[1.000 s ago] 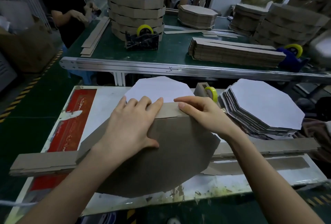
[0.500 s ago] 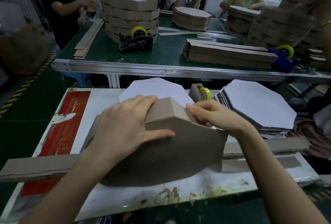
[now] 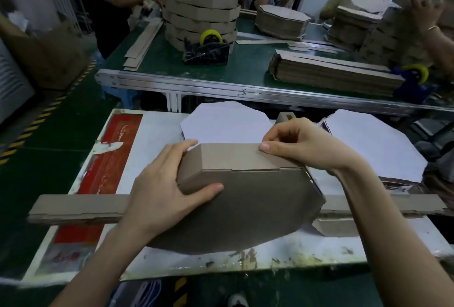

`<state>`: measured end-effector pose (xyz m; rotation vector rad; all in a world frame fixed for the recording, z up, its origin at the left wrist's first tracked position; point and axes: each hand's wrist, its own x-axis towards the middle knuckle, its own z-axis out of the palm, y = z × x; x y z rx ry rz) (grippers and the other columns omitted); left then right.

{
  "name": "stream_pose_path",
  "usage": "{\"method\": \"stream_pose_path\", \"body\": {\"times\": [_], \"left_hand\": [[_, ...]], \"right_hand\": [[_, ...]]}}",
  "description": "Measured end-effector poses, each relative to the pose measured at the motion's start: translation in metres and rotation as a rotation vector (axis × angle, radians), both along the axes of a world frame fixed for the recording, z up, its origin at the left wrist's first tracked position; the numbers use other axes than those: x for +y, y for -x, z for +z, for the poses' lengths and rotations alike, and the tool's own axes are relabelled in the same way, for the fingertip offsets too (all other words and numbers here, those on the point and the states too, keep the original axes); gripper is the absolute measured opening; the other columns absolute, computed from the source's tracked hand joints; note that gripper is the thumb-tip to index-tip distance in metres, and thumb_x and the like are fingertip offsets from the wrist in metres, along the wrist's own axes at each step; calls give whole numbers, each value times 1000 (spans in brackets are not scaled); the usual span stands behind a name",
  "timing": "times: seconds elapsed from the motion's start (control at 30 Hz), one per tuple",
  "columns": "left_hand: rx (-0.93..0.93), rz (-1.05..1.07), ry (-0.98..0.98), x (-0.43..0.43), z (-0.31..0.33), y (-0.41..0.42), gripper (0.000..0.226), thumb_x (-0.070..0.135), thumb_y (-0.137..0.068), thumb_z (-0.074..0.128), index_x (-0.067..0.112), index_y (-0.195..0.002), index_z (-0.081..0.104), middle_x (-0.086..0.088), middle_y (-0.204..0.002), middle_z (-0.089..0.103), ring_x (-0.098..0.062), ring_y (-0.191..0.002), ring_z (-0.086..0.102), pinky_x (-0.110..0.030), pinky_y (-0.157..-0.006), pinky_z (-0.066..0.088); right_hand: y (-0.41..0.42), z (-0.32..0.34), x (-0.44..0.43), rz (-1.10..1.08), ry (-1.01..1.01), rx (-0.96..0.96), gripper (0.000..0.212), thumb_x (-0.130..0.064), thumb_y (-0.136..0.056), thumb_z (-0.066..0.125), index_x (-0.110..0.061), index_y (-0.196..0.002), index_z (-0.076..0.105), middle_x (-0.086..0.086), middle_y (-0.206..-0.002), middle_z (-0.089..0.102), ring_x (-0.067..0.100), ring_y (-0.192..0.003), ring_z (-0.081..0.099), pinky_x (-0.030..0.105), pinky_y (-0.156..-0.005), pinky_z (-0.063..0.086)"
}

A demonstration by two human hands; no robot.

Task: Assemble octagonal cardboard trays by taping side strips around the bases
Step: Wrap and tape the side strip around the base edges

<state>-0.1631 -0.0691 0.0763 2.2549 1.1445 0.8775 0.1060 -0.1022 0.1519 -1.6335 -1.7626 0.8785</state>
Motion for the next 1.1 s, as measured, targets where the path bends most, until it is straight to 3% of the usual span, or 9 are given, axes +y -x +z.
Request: {"method": "stream_pose_path", "body": {"times": [0.2, 0.33, 0.5, 0.67, 0.83, 0.9, 0.97, 1.03, 1.1], "left_hand": [[57, -99, -92, 0, 19, -24, 78, 82, -74, 46, 41, -139, 31, 24, -119, 42, 11, -102, 34, -24, -83, 40], [87, -106, -125, 2, 19, -27, 73, 79, -76, 42, 36, -134, 45, 24, -113, 41, 1, -107, 40, -23, -82, 34], [65, -142, -138, 4, 18, -27, 60, 72, -81, 42, 39, -129, 57, 14, -121, 53, -7, -111, 47, -32, -89, 45], [14, -197, -158, -1, 23, -30, 41, 61, -86, 45, 48, -123, 55, 11, -128, 59, -15, -118, 51, -39, -95, 45], [77, -236, -99, 0, 34, -47, 44, 65, -85, 38, 52, -122, 55, 15, -130, 57, -12, -120, 46, -33, -97, 39], [130, -241, -125, -3, 37, -58, 46, 66, -86, 34, 51, -123, 58, 14, -130, 57, -12, -119, 45, -31, -94, 37], [162, -232, -158, -6, 40, -67, 47, 64, -89, 32, 49, -125, 59, 12, -129, 58, -14, -118, 46, -32, -93, 38], [177, -224, -168, -7, 41, -75, 47, 64, -90, 31, 49, -125, 58, 11, -129, 58, -14, -117, 47, -33, -92, 39], [194, -222, -161, -6, 42, -81, 46, 65, -90, 29, 51, -125, 56, 13, -130, 57, -12, -117, 46, -34, -92, 39]], "right_hand": [[9, -4, 2, 23, 0, 20, 35, -43, -76, 70, -11, -87, 76, -4, -70, 69, 5, -66, 60, 16, -62, 47], [6, -4, -1, 2, -10, 20, 35, -43, -76, 70, -10, -86, 76, -2, -71, 69, 6, -66, 60, 17, -62, 47], [7, -6, 1, -15, 0, 19, 30, -36, -78, 71, -7, -85, 74, -8, -71, 69, 6, -67, 60, 18, -66, 49], [2, -3, 1, -20, 52, 46, 32, -39, -82, 70, -8, -76, 74, -2, -67, 69, 6, -62, 59, 16, -59, 46], [-33, -29, 28, -488, -84, 187, 22, -28, -96, 62, -14, -84, 75, -1, -74, 66, 7, -69, 57, 17, -58, 47], [-63, -49, 43, -737, -89, 222, 21, -22, -95, 60, -8, -88, 73, 8, -77, 65, 16, -74, 54, 29, -62, 49], [-97, -73, 52, -896, -4, 205, 28, -20, -94, 57, 5, -90, 67, 22, -79, 57, 23, -77, 48, 42, -67, 49], [-130, -98, 56, -961, 95, 175, 27, -15, -94, 53, 1, -73, 58, 14, -67, 44, 24, -72, 42, 42, -67, 45], [-160, -122, 60, -983, 200, 130, 19, -12, -96, 50, -4, -81, 56, 8, -66, 41, 25, -68, 42, 44, -70, 47]]}}
